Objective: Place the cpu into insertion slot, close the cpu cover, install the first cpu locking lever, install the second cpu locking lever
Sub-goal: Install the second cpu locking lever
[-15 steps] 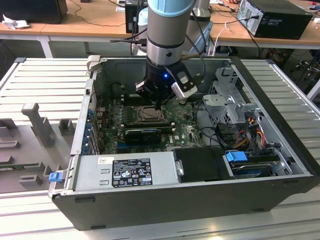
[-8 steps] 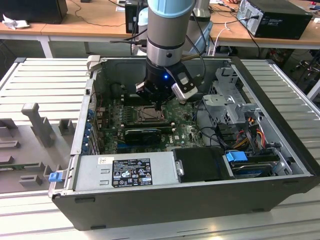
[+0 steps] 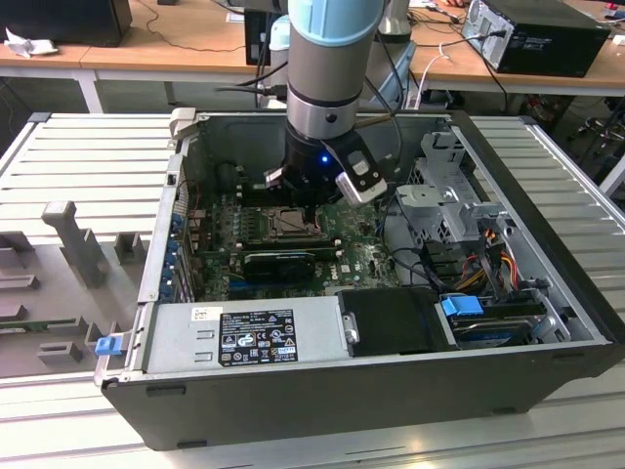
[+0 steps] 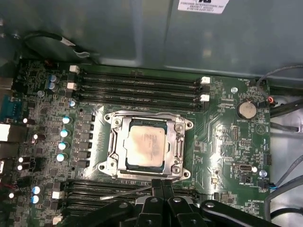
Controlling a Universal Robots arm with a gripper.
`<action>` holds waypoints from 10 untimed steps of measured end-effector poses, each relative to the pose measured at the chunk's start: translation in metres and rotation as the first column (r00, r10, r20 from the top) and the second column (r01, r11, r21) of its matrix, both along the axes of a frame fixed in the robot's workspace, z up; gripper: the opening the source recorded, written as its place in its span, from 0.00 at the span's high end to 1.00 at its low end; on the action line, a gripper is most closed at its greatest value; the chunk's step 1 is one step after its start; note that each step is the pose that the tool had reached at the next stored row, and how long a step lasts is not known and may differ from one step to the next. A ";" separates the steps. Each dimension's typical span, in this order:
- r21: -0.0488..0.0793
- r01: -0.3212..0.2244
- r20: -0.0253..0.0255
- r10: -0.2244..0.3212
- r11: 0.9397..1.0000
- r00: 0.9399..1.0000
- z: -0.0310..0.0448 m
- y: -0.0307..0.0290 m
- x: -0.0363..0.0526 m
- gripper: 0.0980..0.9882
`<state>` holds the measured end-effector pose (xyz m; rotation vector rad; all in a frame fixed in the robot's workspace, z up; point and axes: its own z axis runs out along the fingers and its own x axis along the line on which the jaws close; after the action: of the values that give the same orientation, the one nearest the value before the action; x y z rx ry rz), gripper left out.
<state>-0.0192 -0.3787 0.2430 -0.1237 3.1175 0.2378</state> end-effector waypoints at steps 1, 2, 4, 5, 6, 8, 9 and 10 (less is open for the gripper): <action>0.000 0.000 0.000 0.000 1.000 1.000 -0.0017 -0.0001 -0.0002 0.99; 0.000 0.000 0.000 0.000 1.000 1.000 -0.0034 -0.0001 -0.0005 0.99; 0.002 0.000 0.000 0.000 1.000 1.000 -0.0055 -0.0002 -0.0017 0.99; 0.005 0.000 0.000 0.000 1.000 1.000 -0.0059 -0.0008 -0.0045 0.99; 0.009 0.000 0.000 0.000 1.000 1.000 -0.0061 -0.0017 -0.0069 0.99; 0.014 0.000 0.000 0.000 1.000 1.000 -0.0067 -0.0036 -0.0153 0.99; 0.014 0.000 0.000 0.000 1.000 1.000 -0.0077 -0.0052 -0.0211 0.99; 0.015 0.000 0.000 0.000 1.000 1.000 -0.0099 -0.0051 -0.0278 0.99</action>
<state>-0.0470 -0.3838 0.2330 -0.1235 3.1153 0.2604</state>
